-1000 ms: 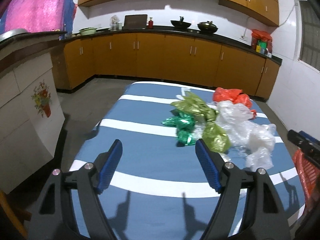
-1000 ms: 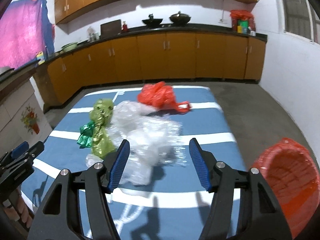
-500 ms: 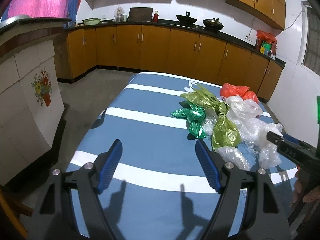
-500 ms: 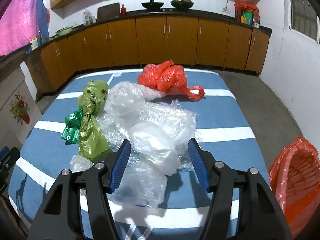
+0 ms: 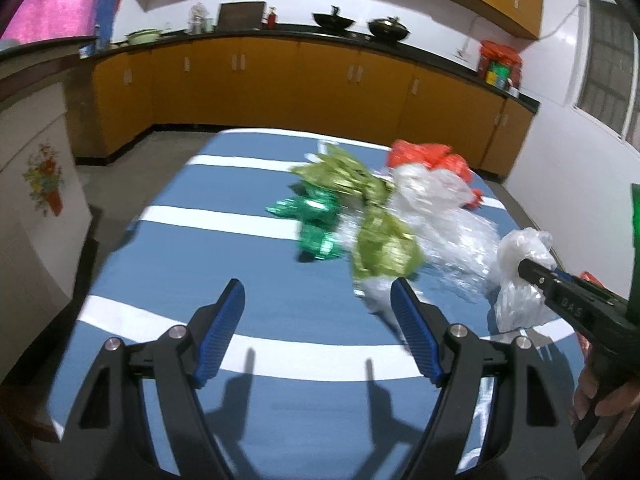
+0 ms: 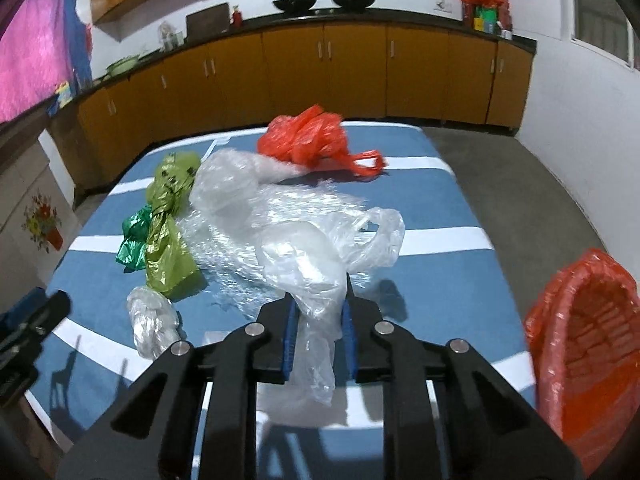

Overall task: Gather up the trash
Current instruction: 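Grasp clear plastic bags with the left tool while the right tool grasps another, then carry the clear bags over the red basket with both tools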

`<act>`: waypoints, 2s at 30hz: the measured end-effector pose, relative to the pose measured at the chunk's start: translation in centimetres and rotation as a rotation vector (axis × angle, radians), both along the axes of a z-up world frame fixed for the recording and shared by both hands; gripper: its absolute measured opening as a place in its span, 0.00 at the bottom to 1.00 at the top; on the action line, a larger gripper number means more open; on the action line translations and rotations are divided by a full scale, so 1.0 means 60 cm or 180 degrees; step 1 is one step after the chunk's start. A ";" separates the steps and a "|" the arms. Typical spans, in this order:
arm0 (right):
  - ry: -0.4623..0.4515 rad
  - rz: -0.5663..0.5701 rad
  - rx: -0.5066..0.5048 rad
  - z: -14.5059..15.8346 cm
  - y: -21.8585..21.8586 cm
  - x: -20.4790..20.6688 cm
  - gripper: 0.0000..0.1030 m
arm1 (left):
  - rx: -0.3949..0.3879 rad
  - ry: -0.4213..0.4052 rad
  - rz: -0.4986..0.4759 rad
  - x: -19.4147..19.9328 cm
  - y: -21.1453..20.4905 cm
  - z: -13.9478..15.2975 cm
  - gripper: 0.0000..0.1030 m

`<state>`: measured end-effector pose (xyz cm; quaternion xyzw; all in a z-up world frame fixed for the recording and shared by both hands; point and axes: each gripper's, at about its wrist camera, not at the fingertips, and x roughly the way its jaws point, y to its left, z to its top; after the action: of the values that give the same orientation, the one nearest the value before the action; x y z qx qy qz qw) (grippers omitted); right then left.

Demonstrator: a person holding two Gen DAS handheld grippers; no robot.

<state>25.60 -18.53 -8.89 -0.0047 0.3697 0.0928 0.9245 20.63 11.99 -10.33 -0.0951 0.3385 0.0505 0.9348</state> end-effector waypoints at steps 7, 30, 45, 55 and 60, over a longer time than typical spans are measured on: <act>0.0014 -0.0226 0.0060 0.006 -0.064 -0.018 0.19 | 0.0000 0.0173 -0.0252 0.041 -0.068 -0.020 0.65; -0.0060 -0.0279 0.0152 0.029 -0.098 -0.049 0.19 | -0.0141 0.0407 -0.0393 0.064 -0.080 -0.047 0.21; -0.0268 -0.0474 0.0159 0.076 -0.151 -0.098 0.19 | -0.0273 -0.0031 -0.0695 0.025 -0.118 0.055 0.21; -0.0386 -0.0815 0.0121 0.096 -0.231 -0.128 0.19 | -0.0162 -0.0158 -0.1168 0.018 -0.226 0.094 0.21; -0.0412 -0.0970 0.0146 0.098 -0.268 -0.143 0.19 | -0.0129 -0.0179 -0.1385 0.015 -0.274 0.102 0.21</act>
<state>17.00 -34.61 -3.00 0.0665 0.3036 -0.0406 0.9496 21.53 -4.47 -4.20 -0.0399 0.3258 -0.1619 0.9306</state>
